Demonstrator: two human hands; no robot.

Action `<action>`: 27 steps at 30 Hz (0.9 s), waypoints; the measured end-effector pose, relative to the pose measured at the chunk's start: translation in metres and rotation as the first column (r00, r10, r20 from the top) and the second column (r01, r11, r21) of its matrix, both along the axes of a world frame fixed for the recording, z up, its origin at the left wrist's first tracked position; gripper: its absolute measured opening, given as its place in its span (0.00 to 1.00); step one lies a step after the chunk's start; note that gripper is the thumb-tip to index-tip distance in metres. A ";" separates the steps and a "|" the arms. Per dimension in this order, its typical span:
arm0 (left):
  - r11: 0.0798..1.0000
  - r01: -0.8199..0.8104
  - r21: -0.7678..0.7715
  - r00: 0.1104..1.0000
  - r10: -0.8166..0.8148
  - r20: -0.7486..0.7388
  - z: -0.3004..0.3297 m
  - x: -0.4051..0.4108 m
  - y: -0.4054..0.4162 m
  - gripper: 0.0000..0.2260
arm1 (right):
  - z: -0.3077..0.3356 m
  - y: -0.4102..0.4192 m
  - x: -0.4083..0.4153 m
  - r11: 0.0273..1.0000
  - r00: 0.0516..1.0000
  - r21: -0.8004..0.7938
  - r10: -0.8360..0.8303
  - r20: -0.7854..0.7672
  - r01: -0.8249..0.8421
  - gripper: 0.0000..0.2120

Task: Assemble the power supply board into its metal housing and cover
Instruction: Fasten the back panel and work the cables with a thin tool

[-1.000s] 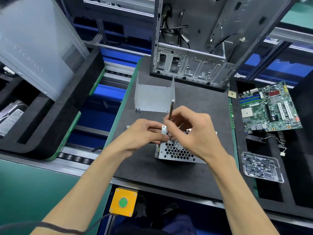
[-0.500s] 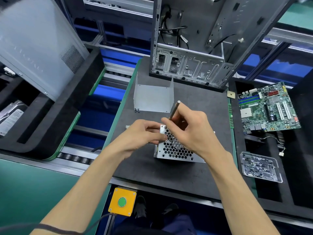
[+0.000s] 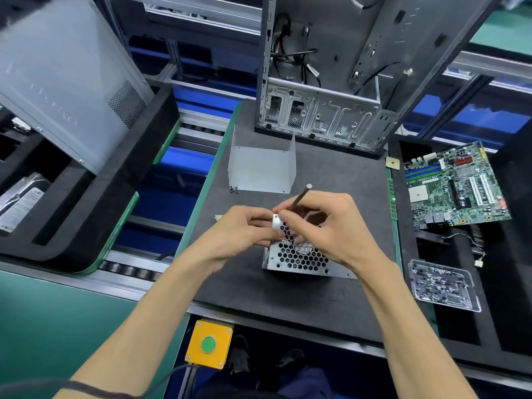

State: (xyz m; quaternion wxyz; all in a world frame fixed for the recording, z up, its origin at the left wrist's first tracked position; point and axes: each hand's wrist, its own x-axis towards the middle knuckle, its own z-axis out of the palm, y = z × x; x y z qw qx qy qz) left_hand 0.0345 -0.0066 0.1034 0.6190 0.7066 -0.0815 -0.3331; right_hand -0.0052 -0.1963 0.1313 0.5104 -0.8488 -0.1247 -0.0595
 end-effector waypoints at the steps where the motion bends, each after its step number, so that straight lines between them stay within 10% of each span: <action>1: 1.000 0.005 -0.004 1.000 -0.005 -0.003 0.001 0.000 0.000 0.11 | -0.001 -0.002 -0.002 1.000 0.999 0.028 0.011 -0.032 -0.010 0.06; 27: 0.999 -0.039 -0.026 0.999 0.038 -0.037 -0.004 -0.001 0.004 0.12 | -0.019 0.010 0.007 0.980 0.933 -0.073 -0.153 0.325 0.186 0.12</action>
